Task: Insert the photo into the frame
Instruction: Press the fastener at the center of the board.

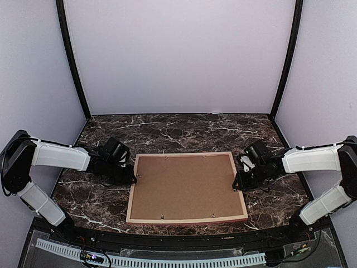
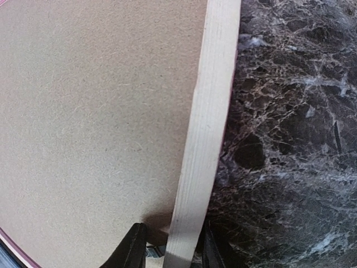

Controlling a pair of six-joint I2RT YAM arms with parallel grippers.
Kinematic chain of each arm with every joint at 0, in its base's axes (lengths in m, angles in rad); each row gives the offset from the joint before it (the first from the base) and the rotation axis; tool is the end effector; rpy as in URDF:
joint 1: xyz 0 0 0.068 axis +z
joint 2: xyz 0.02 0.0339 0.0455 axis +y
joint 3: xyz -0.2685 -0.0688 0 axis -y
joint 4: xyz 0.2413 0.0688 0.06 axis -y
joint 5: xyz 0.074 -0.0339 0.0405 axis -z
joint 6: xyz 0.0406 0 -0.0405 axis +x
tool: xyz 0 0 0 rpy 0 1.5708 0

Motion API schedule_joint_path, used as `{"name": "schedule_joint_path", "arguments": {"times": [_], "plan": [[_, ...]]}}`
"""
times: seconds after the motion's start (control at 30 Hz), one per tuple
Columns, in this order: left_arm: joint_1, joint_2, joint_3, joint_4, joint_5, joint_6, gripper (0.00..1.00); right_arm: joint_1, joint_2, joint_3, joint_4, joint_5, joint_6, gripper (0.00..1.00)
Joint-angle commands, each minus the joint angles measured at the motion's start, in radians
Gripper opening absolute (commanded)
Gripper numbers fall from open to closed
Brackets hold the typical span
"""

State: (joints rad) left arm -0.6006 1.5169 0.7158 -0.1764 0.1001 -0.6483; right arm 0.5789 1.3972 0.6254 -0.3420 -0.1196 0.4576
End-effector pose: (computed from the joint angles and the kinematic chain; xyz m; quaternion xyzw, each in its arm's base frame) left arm 0.2291 -0.1619 0.1552 -0.0082 0.9552 -0.2095 0.2089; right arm 0.1973 0.1347 0.1501 -0.0724 0.9697 0.1626 0.1676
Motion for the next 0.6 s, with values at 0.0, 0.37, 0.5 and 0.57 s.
{"name": "schedule_joint_path", "arguments": {"times": [0.0,0.37,0.5,0.57], "plan": [[-0.005,-0.026,0.002,-0.030,0.004,0.021,0.15,0.009,0.021,-0.002,-0.063,-0.025,-0.003,0.35],[-0.005,-0.031,0.004,-0.039,-0.006,0.023,0.15,0.008,-0.019,-0.003,-0.086,-0.060,0.011,0.35],[-0.005,-0.034,0.010,-0.053,-0.019,0.026,0.15,0.009,-0.028,-0.006,-0.084,-0.068,0.012,0.35],[-0.005,-0.036,0.012,-0.059,-0.026,0.026,0.15,0.008,-0.031,-0.009,-0.082,-0.072,0.010,0.35]]}}
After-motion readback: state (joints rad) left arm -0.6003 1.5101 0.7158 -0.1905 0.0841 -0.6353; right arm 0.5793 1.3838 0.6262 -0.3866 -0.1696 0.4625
